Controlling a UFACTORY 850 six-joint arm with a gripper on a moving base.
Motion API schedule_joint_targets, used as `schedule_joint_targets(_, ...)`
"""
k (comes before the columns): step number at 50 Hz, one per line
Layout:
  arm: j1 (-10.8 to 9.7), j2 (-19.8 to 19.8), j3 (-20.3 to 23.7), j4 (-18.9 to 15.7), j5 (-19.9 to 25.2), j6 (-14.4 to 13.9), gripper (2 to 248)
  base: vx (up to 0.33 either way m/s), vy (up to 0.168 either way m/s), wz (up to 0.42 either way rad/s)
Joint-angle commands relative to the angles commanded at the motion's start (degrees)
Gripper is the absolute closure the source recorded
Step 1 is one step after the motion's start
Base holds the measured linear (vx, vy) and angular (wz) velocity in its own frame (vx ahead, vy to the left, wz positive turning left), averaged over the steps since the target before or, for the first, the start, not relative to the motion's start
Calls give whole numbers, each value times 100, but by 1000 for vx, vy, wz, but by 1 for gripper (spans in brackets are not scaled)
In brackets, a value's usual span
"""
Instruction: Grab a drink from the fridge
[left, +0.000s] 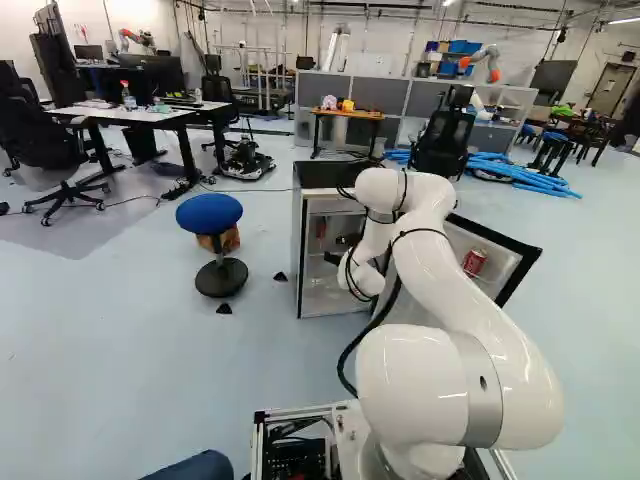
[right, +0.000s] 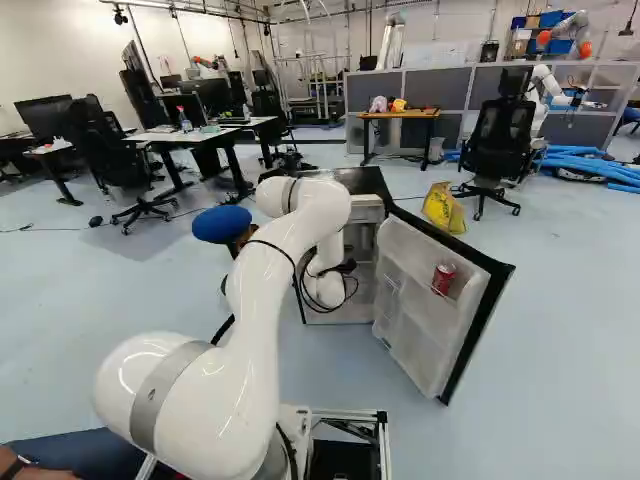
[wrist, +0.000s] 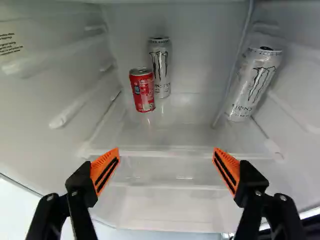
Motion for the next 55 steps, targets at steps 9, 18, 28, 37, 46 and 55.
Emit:
schedule_joint_targets(9, 33, -87, -168, 0, 7, 0, 3, 0, 0, 0)
schedule_joint_targets(18, 66, -177, -341, 0, 7, 0, 3, 0, 0, 0)
schedule_joint_targets(28, 102, -281, -538, 0, 7, 0, 3, 0, 0, 0)
schedule_joint_targets(37, 133, -377, -720, 0, 7, 0, 3, 0, 0, 0)
schedule_joint_targets(46, 163, -477, -908, 0, 7, 0, 3, 0, 0, 0)
schedule_joint_targets(55, 182, -571, -1082, 0, 7, 0, 3, 0, 0, 0)
